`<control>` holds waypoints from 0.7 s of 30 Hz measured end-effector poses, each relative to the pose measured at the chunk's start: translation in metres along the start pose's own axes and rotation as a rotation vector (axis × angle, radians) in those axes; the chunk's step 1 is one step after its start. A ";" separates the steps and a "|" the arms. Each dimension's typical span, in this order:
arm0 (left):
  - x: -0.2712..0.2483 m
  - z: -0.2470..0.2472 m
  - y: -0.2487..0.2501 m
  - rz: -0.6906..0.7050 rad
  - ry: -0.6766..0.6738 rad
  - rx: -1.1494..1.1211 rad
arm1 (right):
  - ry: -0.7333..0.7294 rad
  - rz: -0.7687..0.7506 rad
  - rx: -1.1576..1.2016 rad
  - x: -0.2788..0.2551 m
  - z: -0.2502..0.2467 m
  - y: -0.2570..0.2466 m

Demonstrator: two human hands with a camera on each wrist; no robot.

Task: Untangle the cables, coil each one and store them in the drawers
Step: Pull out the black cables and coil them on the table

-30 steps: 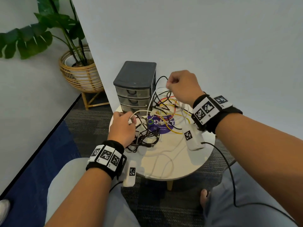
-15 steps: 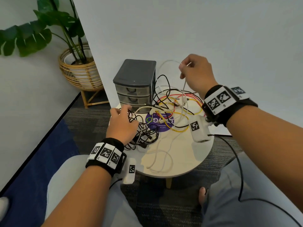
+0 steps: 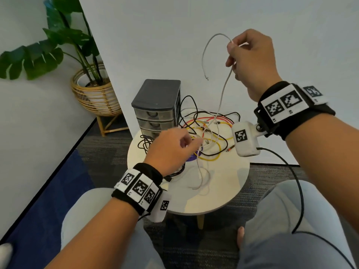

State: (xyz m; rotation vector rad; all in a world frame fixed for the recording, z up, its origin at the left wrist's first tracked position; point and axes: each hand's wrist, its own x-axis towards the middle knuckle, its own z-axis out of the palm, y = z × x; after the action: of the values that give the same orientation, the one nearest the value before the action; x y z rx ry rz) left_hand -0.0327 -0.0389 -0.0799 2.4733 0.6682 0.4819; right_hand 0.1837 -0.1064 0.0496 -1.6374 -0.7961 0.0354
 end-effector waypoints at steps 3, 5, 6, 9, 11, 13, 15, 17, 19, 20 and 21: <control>0.003 0.012 0.011 -0.079 -0.221 0.161 | 0.010 0.013 0.084 -0.001 -0.004 -0.001; 0.005 0.021 0.011 -0.113 -0.290 0.170 | 0.010 0.003 0.138 -0.004 -0.009 -0.001; 0.006 0.022 0.009 -0.121 -0.308 0.155 | 0.010 -0.007 0.150 -0.006 -0.012 -0.001; 0.010 0.016 0.010 -0.122 -0.355 0.018 | -0.028 -0.007 0.127 -0.006 -0.020 0.006; 0.012 0.002 0.022 -0.115 -0.356 -0.152 | -0.103 0.036 0.080 -0.006 -0.020 0.019; 0.015 -0.015 0.036 -0.099 -0.299 -0.290 | -0.206 0.110 0.007 -0.011 -0.019 0.038; 0.019 -0.029 0.048 -0.077 -0.217 -0.409 | -0.325 0.192 -0.047 -0.020 -0.016 0.057; 0.024 -0.041 0.056 -0.066 -0.144 -0.535 | -0.426 0.285 -0.057 -0.031 -0.015 0.072; 0.029 -0.050 0.059 -0.062 -0.068 -0.655 | -0.500 0.353 -0.069 -0.041 -0.015 0.080; 0.031 -0.053 0.061 -0.056 -0.036 -0.706 | -0.532 0.376 -0.080 -0.045 -0.015 0.083; 0.033 -0.056 0.063 -0.047 -0.004 -0.752 | -0.566 0.399 -0.084 -0.048 -0.016 0.085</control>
State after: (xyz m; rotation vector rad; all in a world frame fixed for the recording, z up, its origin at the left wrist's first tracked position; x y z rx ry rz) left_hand -0.0086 -0.0447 0.0070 1.7450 0.4315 0.5800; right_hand 0.1944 -0.1453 -0.0408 -1.8703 -0.8811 0.7843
